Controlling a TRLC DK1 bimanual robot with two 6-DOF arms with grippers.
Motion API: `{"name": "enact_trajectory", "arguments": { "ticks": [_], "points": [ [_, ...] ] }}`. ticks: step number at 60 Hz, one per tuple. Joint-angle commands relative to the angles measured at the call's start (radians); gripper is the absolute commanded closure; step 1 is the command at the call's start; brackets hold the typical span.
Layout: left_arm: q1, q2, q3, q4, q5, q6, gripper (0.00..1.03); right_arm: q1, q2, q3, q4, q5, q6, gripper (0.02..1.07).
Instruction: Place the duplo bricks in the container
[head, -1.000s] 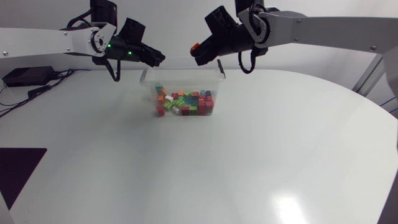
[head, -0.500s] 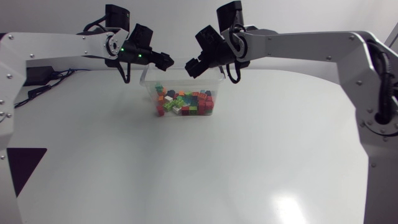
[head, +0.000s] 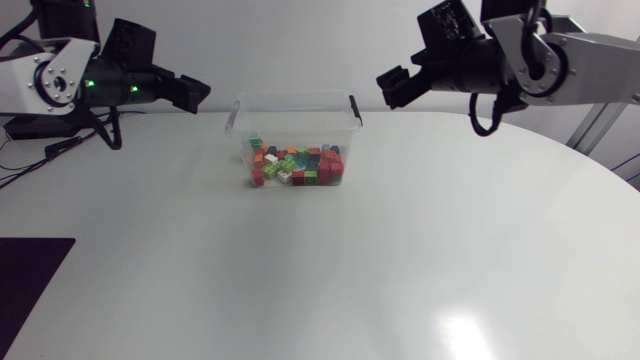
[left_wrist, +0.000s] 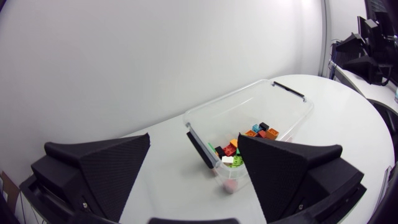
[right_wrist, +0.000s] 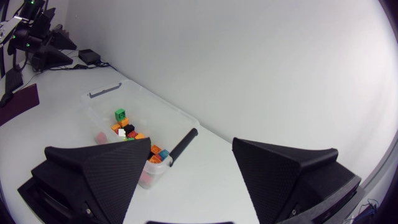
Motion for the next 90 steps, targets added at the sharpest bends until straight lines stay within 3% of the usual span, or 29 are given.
{"name": "enact_trajectory", "arguments": {
  "ticks": [1,29,42,70,77,90],
  "points": [
    [0.019,-0.093,-0.075,0.022,-0.017,0.003,0.05,-0.015,-0.090,-0.084,0.017,0.031,-0.010,0.07],
    [0.091,-0.520,-0.397,0.048,-0.011,0.040,0.05,-0.112,-0.583,-0.390,0.020,0.200,0.000,0.07],
    [0.128,-0.724,-0.523,0.056,-0.009,-0.004,0.05,-0.161,-0.821,-0.529,-0.017,0.203,0.003,0.07],
    [0.150,-1.046,-0.730,-0.004,-0.009,-0.075,0.05,-0.195,-1.264,-0.702,-0.287,0.206,-0.002,0.07],
    [0.163,-1.106,-0.791,-0.002,-0.009,-0.076,0.05,-0.218,-1.341,-0.756,-0.315,0.208,0.000,0.07],
    [0.134,-1.207,-0.891,0.001,-0.064,-0.130,0.05,-0.237,-1.381,-0.871,-0.237,0.183,0.081,0.07]
  ]
}}
